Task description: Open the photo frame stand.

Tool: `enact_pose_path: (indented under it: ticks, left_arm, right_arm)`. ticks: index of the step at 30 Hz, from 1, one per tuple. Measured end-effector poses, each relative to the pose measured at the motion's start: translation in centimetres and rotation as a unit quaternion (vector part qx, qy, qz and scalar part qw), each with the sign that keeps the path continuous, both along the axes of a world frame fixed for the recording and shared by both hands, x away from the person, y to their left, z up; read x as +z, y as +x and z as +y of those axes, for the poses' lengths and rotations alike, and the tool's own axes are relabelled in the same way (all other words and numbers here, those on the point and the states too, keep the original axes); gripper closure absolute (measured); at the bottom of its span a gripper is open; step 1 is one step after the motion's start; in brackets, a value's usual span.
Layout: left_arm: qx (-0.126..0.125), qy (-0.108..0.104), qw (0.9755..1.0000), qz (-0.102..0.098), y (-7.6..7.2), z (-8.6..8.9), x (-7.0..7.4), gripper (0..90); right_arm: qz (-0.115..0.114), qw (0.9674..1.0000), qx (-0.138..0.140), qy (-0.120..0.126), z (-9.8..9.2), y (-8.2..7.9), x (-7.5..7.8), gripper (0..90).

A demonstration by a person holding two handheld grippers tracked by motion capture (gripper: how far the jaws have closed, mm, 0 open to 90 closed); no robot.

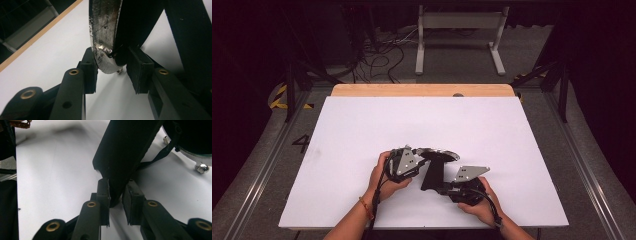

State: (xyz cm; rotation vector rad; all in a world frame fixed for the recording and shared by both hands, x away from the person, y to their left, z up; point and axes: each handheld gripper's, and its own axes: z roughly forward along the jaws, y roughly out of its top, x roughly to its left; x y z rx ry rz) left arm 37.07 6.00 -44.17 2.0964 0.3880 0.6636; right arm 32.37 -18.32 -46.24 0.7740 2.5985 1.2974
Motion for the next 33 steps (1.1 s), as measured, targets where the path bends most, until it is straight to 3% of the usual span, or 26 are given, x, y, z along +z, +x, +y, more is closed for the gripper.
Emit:
enact_pose_path:
  ticks: [8, 19, 26, 33]
  left_arm:
    - [0.016, 0.011, 0.9997, -0.012, -0.2, -0.5, -0.1, 64.6]
    - [0.020, 0.013, 0.9997, -0.002, 0.0, -0.3, -0.2, 64.6]
    - [0.018, 0.006, 0.9998, -0.002, 0.1, 0.3, 0.0, 62.2]
    - [-0.003, 0.001, 1.0000, 0.007, -0.1, 0.6, 0.3, 60.1]
  right_arm:
    - [0.001, 0.9999, -0.010, -0.001, -1.0, 0.3, 0.1, 78.8]
    - [0.001, 0.9999, -0.013, -0.001, -1.4, 0.5, 0.2, 79.7]
    - [0.002, 0.9999, -0.015, -0.001, -1.6, 0.5, 0.2, 80.3]
    - [-0.002, 0.9999, -0.014, -0.005, -1.6, 0.4, 0.3, 76.2]
